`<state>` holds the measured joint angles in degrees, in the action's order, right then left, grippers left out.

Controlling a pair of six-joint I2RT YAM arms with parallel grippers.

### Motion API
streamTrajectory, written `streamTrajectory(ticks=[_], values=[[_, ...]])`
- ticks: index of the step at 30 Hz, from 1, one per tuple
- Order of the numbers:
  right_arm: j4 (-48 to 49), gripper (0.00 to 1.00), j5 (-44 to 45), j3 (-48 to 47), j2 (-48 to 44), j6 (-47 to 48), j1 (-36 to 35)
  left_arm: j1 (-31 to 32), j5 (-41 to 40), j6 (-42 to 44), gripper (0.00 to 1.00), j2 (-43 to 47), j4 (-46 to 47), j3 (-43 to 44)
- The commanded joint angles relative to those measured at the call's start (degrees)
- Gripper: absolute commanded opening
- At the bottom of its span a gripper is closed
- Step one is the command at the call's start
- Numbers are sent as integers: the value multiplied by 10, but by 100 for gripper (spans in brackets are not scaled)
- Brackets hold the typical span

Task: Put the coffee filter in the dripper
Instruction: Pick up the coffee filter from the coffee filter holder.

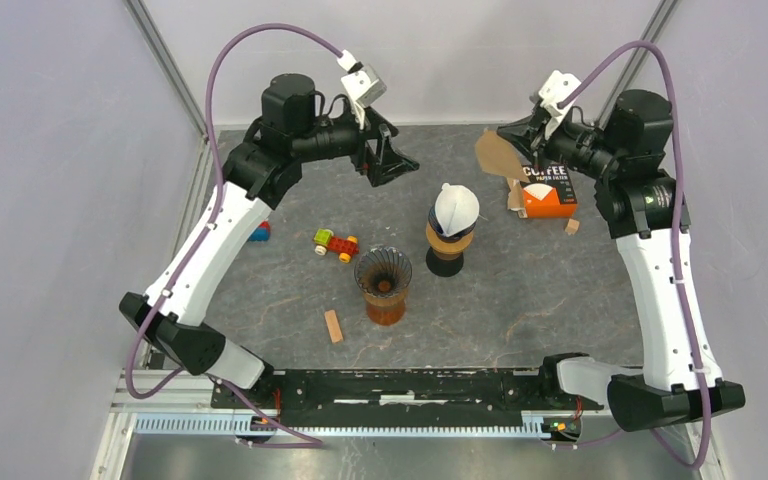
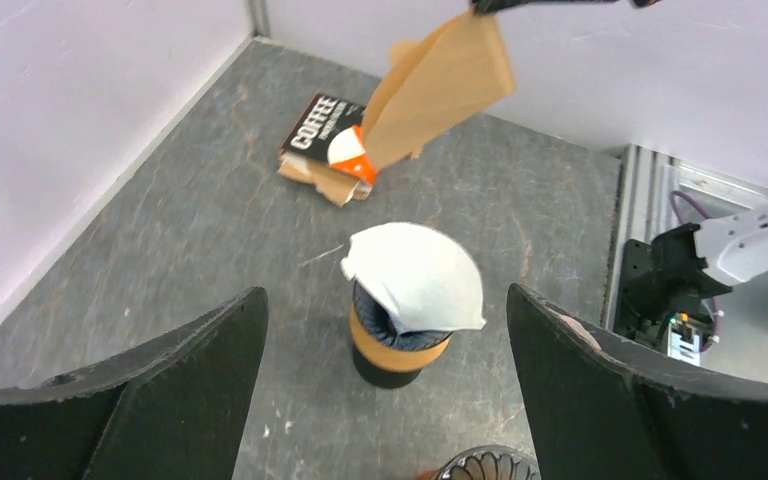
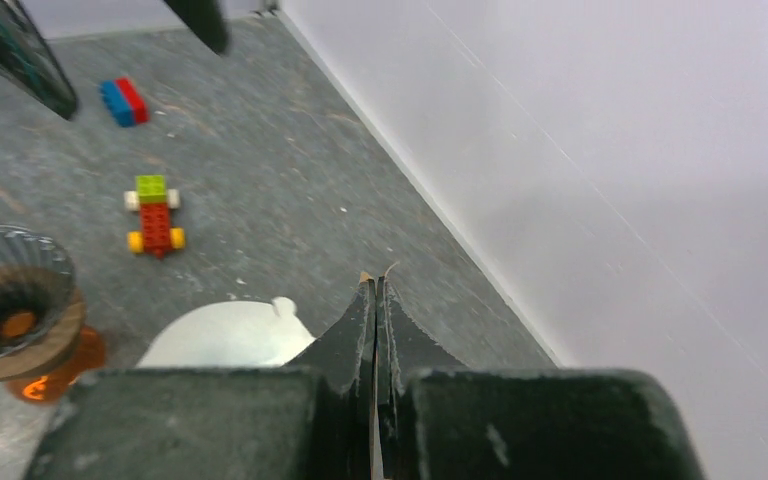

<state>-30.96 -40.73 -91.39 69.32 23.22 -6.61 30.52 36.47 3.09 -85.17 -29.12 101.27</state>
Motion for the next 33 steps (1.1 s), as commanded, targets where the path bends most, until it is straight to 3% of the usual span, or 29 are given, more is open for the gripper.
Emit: streamTrajectory(ticks=[1,7,14,24,33], values=[[-4,0,-52,6,-15,-25,-23,29,64,45,94,-32,46,32],[-2,0,-67,15,-23,-42,-52,76,89,122,97,-96,37,84],[1,0,-76,18,-32,-53,-64,87,126,185,98,-146,9,147],[-5,0,-74,19,-38,-53,-66,93,218,175,78,-188,-2,196],[-4,0,-71,21,-43,-55,-67,93,249,168,42,-202,-13,208]])
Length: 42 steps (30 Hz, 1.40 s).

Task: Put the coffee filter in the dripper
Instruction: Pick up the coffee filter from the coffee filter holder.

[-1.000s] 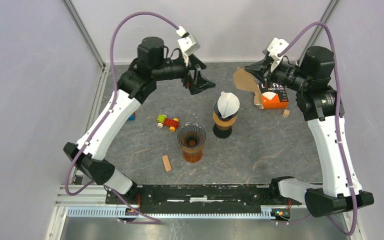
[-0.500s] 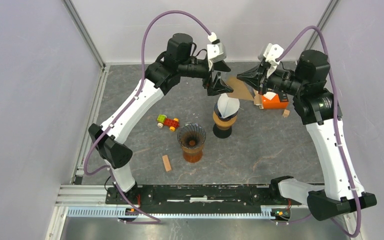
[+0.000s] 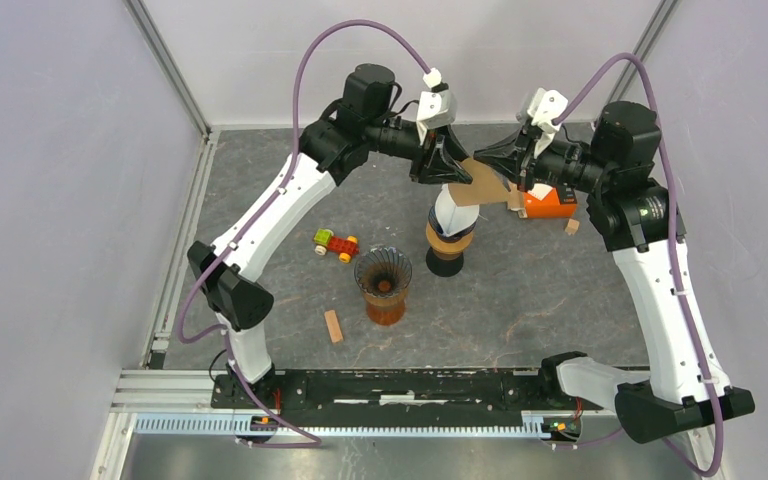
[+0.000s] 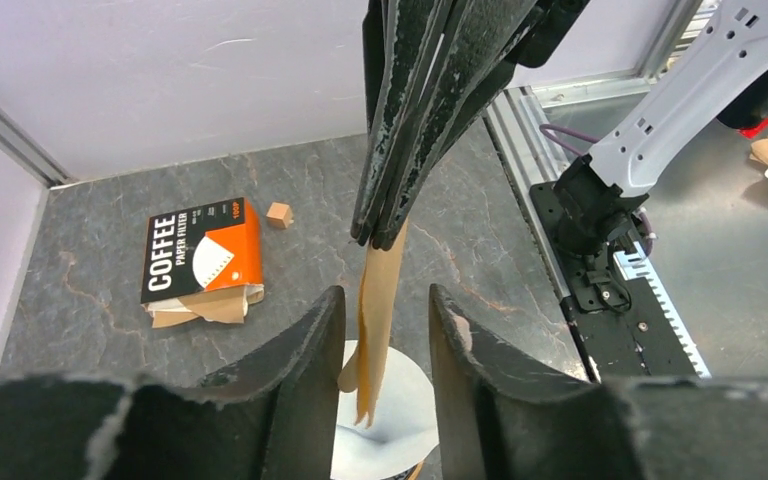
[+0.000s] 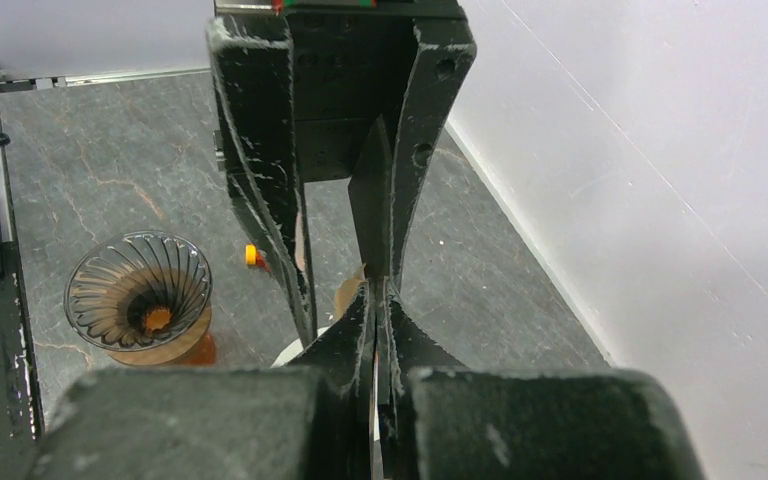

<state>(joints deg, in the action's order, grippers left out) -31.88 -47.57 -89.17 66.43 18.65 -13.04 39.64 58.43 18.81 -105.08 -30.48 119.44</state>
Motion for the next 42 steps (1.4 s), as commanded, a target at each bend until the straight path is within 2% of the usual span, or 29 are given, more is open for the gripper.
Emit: streamTrajectory(ticks=[1,4,6,8,11,13,14,16,18,21,24,27,31,36,39,42], values=[[5,0,-2,-3,-15,-9,-2,2,28,8,38,-3,4,26],[5,0,-1,-2,-16,-10,-2,3,30,-7,22,-3,12,26],[8,0,0,1,-18,-11,-2,3,26,-29,4,-1,23,26],[6,0,10,2,-20,-8,-2,2,11,-44,2,6,23,24],[-12,28,34,-5,-27,17,-2,-2,-31,-48,2,37,-7,20],[-27,64,40,-6,-33,36,-2,-6,-58,-32,2,70,-38,9],[-35,74,35,-6,-36,51,-2,-7,-73,-21,2,89,-49,-7],[-60,86,10,-5,-39,83,-2,-7,-104,-11,2,137,-58,-52],[-91,90,-23,0,-40,117,-2,-7,-133,-17,2,178,-68,-86],[-109,91,-58,23,-32,135,-5,-6,-140,-37,2,213,-82,-121],[-126,90,-95,40,-9,155,-35,-6,-146,-96,2,241,-50,-160],[-100,88,-101,57,0,148,-67,-5,-153,-145,2,258,-19,-196],[-110,81,-147,43,29,153,-85,-4,-158,-167,2,269,10,-238],[-108,75,-162,47,44,151,-92,-4,-166,-163,2,269,20,-252],[-69,62,-161,75,44,122,-94,-2,-163,-174,2,264,27,-253],[-52,39,-155,86,54,104,-94,0,-159,-183,2,258,34,-253]])
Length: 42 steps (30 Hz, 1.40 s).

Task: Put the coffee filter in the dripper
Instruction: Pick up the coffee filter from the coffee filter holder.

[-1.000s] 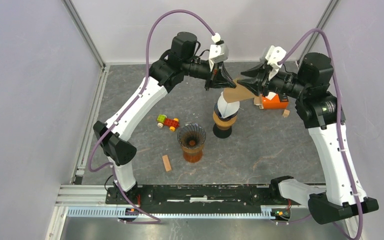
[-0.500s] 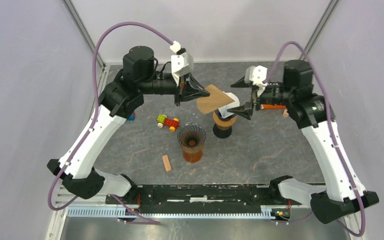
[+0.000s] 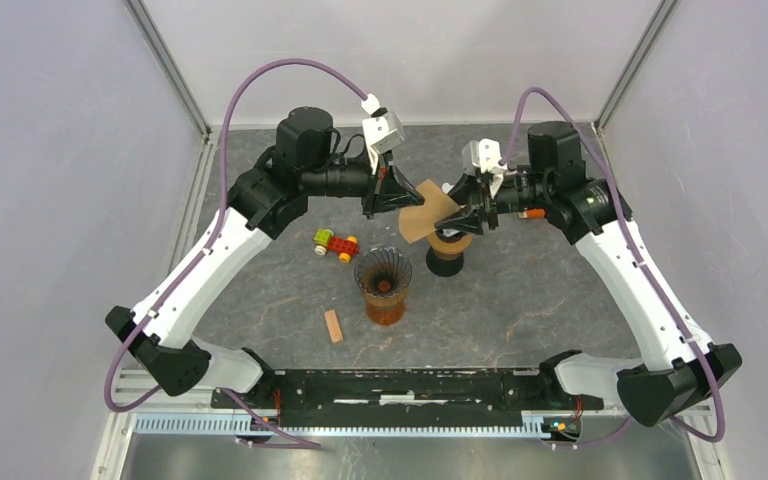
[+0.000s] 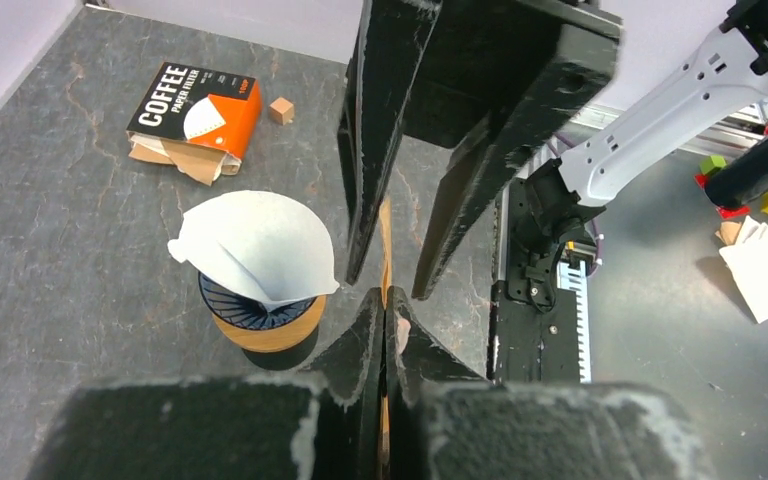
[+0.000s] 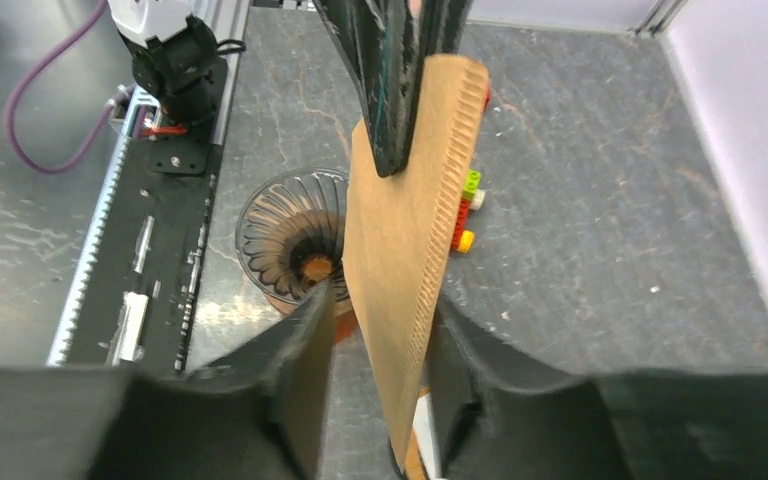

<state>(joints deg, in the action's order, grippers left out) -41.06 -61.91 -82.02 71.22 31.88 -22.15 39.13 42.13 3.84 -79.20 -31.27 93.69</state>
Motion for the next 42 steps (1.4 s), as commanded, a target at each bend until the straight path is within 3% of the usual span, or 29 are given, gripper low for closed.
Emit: streamTrajectory(ticks=[1,3,5,7,9,12,14,18,32,36,42], values=[[41,32,-12,16,9,-29,-2,5,5,-45,2,-1,44,3],[42,15,-15,19,10,-24,-2,5,19,-49,4,2,44,-1],[32,0,-19,26,4,4,-2,2,65,-13,35,10,19,6],[32,0,-32,51,-19,38,-3,-3,93,46,63,19,-40,25],[40,0,-52,87,-46,65,-2,-8,92,128,76,23,-139,60],[19,0,-76,122,-72,111,-2,-10,85,229,77,33,-235,82],[-6,0,-81,134,-76,144,-6,-10,74,253,72,36,-255,82],[-3,0,-82,162,-87,158,-10,-7,65,228,66,39,-222,59],[-9,0,-93,173,-91,168,-13,20,17,135,62,26,-60,-16],[1,0,-79,170,-92,154,-13,23,52,132,63,30,-67,-15],[3,0,-71,171,-90,148,-14,23,19,191,65,43,-132,3]])
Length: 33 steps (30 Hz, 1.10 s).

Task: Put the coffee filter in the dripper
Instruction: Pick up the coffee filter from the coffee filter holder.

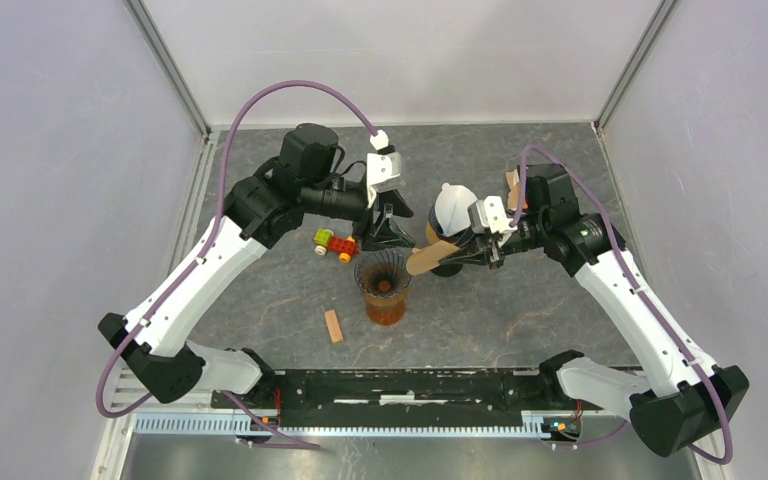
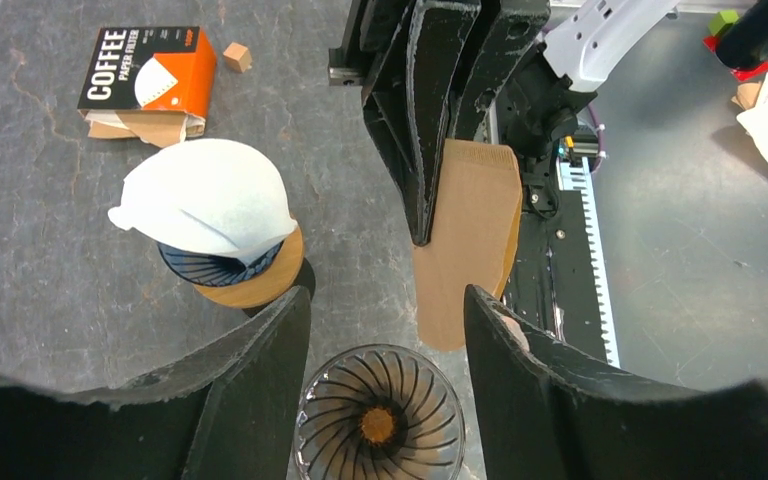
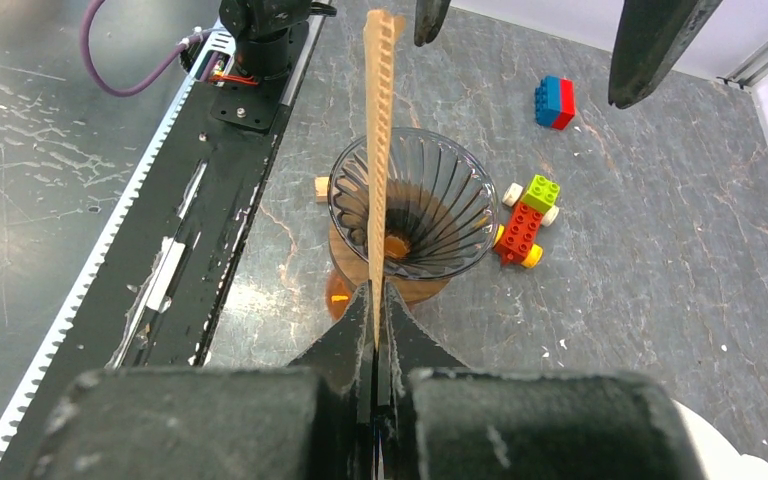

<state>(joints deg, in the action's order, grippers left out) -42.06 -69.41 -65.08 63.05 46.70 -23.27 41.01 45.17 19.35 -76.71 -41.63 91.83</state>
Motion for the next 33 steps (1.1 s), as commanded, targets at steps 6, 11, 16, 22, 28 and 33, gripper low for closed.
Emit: streamTrajectory(ticks=[6,11,16,22,28,33], values=[[16,0,2,-3,-4,-9,-3,5,12,29,65,19,-39,35],[14,0,2,-6,-1,-12,-3,7,34,17,65,12,-25,26],[16,0,1,-3,-2,-13,-3,12,19,8,65,2,-5,22],[16,0,0,-1,-5,-12,-3,13,1,7,65,-9,7,26],[17,0,0,-2,-7,-13,-2,15,2,5,64,-12,12,23],[17,0,4,-3,-6,-15,-3,16,5,4,64,-13,13,22]])
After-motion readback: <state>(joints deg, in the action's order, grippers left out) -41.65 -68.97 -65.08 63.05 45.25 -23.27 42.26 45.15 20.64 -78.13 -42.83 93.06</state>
